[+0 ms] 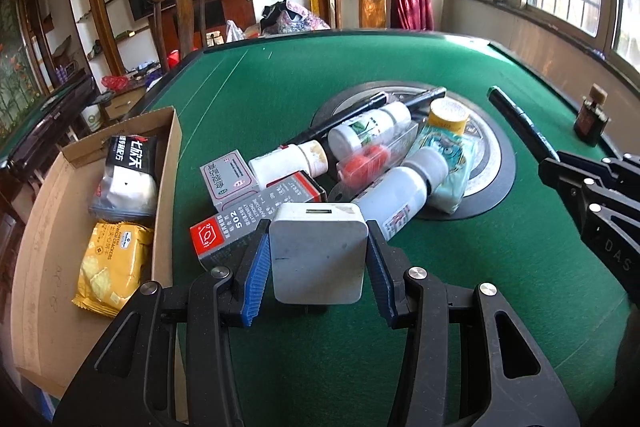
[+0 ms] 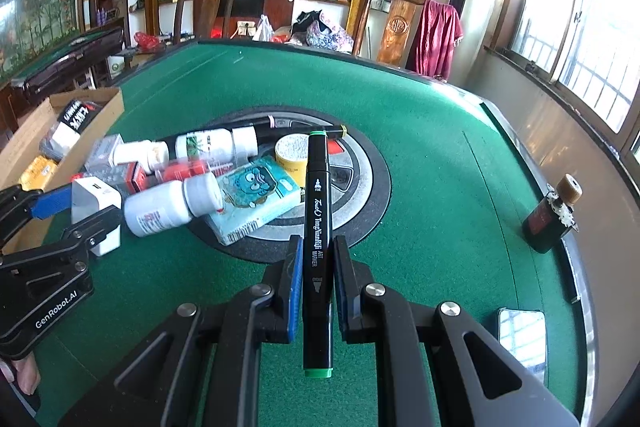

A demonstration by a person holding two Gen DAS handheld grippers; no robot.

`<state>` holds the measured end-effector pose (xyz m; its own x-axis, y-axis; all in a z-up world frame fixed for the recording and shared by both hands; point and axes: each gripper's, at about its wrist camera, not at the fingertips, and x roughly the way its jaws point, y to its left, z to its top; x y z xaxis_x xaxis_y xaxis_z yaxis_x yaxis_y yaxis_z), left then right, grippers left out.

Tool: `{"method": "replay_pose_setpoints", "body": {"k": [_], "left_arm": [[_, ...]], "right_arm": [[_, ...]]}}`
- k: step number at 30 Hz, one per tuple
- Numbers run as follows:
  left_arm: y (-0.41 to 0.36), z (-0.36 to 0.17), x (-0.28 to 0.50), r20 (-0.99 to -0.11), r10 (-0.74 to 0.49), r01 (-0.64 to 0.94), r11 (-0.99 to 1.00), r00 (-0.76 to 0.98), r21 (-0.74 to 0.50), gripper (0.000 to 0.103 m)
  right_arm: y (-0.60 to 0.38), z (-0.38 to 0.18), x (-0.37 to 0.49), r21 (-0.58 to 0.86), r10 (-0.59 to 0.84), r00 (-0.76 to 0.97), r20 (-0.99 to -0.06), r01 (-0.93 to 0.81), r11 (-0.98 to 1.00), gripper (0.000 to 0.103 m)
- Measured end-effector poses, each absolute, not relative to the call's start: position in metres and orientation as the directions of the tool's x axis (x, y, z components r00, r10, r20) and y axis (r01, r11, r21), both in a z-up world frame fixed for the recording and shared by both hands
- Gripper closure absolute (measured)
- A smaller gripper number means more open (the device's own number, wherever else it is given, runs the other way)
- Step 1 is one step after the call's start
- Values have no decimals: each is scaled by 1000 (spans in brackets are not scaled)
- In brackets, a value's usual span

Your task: Organize objects

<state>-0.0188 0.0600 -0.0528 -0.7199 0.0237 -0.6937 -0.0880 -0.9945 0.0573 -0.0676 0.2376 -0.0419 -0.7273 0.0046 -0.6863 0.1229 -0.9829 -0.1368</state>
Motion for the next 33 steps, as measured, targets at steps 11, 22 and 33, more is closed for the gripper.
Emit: {"method": "replay_pose_setpoints", "body": {"k": [11, 22, 33], "left_arm": [[29, -40, -23, -692, 113, -51, -993, -713, -109, 58], [-28, -4, -20, -645, 88, 37, -984, -759, -177, 58], [-178, -14, -52, -709, -44, 285, -932, -704, -225, 58]], "right_arm": [[227, -26, -53, -101, -8, -778, -628, 92, -991, 90], [159, -21, -53, 51, -223, -679, -700, 264, -963, 90], [47, -5, -87, 88, -335, -563, -755, 419, -904, 90]]}}
